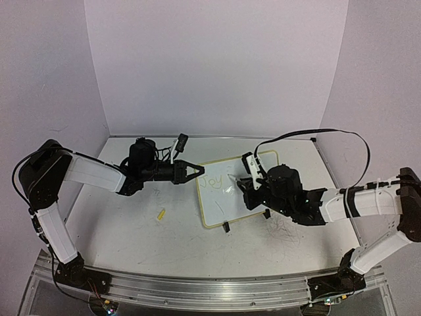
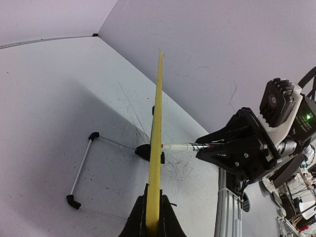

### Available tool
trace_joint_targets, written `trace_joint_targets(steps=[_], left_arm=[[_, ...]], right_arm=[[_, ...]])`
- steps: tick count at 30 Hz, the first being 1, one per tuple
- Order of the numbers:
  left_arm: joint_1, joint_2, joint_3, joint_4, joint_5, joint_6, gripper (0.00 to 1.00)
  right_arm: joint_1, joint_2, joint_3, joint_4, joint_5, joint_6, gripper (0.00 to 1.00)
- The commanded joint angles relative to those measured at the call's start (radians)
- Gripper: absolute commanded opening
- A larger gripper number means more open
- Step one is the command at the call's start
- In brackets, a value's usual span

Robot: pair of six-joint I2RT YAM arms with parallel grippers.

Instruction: Write a sentence on the whiteboard

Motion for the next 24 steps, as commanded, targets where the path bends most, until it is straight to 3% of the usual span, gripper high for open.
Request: trace_joint_targets(steps=[1, 24], left_arm=[[0.006, -0.017, 0.003, -0.043, -0.064, 0.054, 0.0], [0.006, -0.016, 0.004, -0.046, -0.062, 0.057, 0.0]], right_arm=[[0.001, 0.016, 0.027, 0.015, 0.025, 0.012, 0.0], [0.002, 0.016, 0.014, -0.029, 0.014, 0.038, 0.0]])
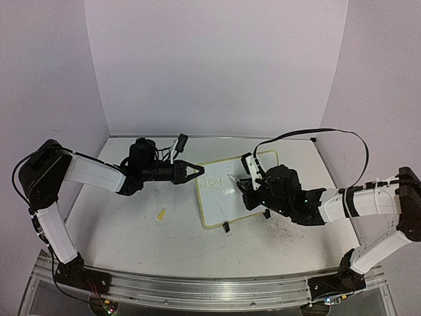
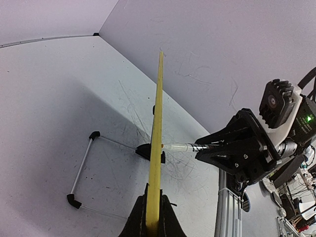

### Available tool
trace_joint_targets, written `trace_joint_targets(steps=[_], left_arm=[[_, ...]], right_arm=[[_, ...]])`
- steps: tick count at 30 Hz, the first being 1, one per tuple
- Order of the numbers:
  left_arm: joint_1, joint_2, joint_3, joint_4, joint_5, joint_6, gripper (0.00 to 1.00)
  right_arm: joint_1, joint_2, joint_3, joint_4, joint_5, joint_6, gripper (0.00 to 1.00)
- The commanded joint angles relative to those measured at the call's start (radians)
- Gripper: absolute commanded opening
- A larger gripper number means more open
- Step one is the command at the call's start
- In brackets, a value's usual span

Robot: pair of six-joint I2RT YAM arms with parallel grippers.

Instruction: Write a sentence on the whiteboard

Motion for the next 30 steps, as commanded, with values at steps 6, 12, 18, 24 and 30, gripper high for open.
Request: trace_joint_targets(steps=[6, 12, 18, 24, 30], left_arm=[[0.005, -0.014, 0.005, -0.041, -0.061, 0.055, 0.0], [0.005, -0.016, 0.006, -0.041, -0.061, 0.055, 0.0], [0.006, -0.019, 0.006, -0.042, -0.061, 0.055, 0.0], [0.006, -0.019, 0.006, -0.042, -0.061, 0.055, 0.0], [0.006, -0.019, 0.005, -0.042, -0.062, 0.054, 0.0]], right_arm=[[-0.001, -0.009, -0.009, -0.022, -0.005, 0.043, 0.0], [-0.001, -0.012, -0.021, -0.023, -0.013, 0.053, 0.0], [0.001, -0.021, -0.037, -0.027, -0.024, 0.067, 0.0], [0.009, -0.023, -0.048, -0.034, -0.025, 0.08, 0.0], [0.011, -0.03, -0.042, -0.027, -0.028, 0.079, 0.0]])
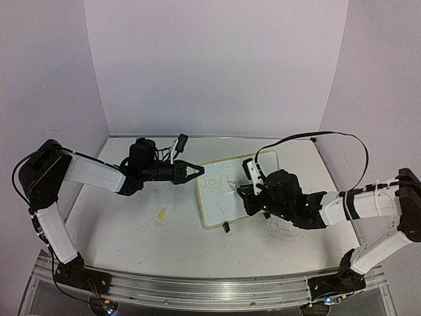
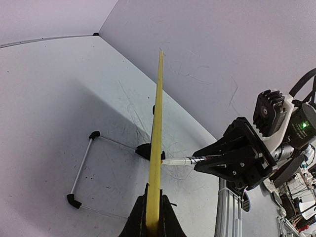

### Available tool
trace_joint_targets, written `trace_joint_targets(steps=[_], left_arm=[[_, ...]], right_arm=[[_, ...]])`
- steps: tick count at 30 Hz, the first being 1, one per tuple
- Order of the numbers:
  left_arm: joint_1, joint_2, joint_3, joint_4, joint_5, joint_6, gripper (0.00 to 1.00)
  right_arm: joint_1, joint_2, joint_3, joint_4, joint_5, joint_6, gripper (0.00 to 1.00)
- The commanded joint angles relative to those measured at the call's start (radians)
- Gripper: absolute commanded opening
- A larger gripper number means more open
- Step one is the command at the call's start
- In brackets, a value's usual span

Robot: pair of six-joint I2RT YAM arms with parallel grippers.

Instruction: Write a sentence on the whiteboard

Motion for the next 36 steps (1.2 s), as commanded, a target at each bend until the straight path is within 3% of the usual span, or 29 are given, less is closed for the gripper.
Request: trace_joint_targets(steps=[1, 6, 36], left_arm=[[0.006, -0.019, 0.004, -0.042, -0.063, 0.052, 0.0], [0.006, -0.023, 0.004, -0.043, -0.066, 0.052, 0.0], [0.005, -0.028, -0.001, -0.049, -0.065, 0.059, 0.0]], right_arm=[[0.001, -0.03, -0.001, -0.013, 0.002, 0.011, 0.0], [-0.006, -0.1, -0.006, 0.019, 0.016, 0.014, 0.0], [-0.032, -0.008, 0.064, 0.039, 0.03, -0.03, 0.0]])
